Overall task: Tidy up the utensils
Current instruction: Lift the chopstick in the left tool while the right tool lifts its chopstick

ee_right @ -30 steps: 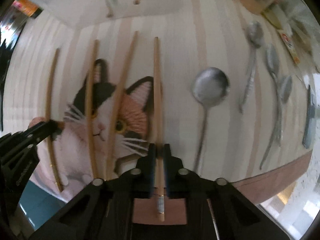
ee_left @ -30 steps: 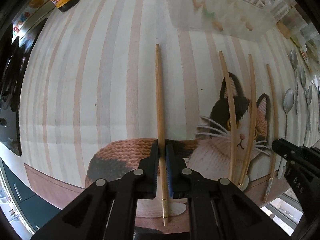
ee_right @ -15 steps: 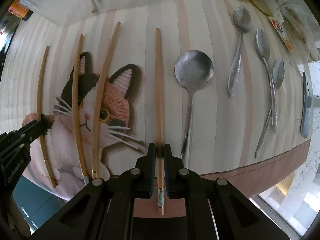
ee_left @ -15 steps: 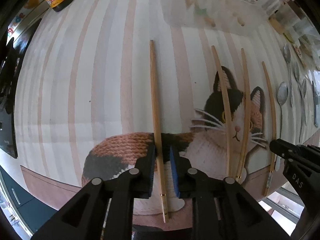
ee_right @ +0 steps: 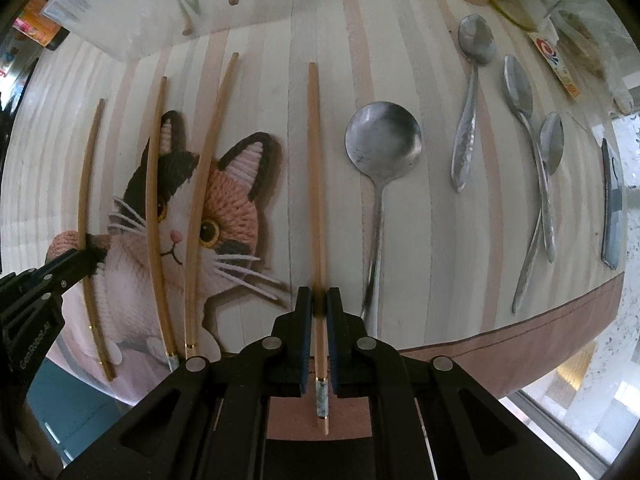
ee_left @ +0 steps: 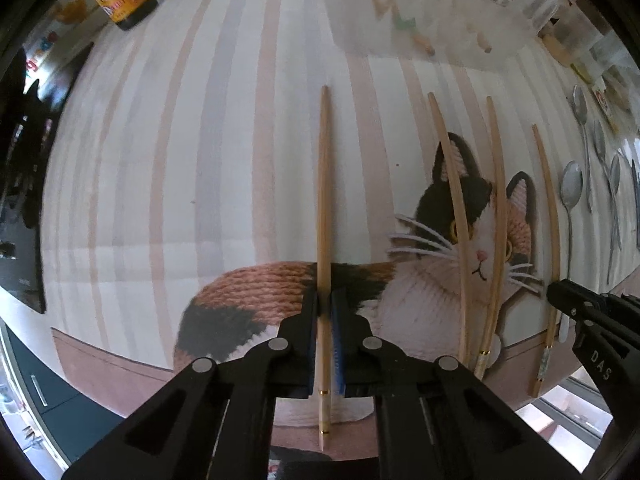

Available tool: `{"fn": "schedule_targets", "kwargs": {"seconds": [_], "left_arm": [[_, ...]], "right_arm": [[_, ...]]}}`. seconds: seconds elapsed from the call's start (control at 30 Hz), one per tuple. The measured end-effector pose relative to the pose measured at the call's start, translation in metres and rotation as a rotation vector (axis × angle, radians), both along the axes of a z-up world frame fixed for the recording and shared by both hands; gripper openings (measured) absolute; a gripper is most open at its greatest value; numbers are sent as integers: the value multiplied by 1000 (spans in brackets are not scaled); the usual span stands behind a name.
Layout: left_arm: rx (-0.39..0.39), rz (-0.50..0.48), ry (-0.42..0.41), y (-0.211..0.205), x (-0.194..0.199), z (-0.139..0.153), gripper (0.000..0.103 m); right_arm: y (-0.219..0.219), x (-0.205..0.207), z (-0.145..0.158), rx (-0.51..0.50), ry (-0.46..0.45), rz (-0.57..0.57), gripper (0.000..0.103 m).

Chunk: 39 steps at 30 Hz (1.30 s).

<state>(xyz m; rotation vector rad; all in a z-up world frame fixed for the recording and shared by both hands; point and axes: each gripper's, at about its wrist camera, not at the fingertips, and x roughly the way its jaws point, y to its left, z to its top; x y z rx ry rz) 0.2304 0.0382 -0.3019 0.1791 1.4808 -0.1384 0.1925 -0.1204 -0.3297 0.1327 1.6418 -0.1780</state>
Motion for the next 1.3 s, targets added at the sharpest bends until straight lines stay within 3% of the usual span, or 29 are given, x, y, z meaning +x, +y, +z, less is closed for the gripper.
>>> {"fn": "schedule_targets", "kwargs": {"seconds": [0.3,0.8,1.07,1.3], "left_arm": [[-21,21,-76,5,-12,41,4],[-148,43,-256,10,9,152,4],[-257,43,-276,-8,56,184,4],[-310,55,-221,-30,142,184,4]], "right_arm": [[-7,-13,35,52,-71,-18,7],[-22,9,132,108,-263,-20,7],[-33,73,175,157,-381,-37,7],[-46,164,176,196,-387,-46,7]]}}
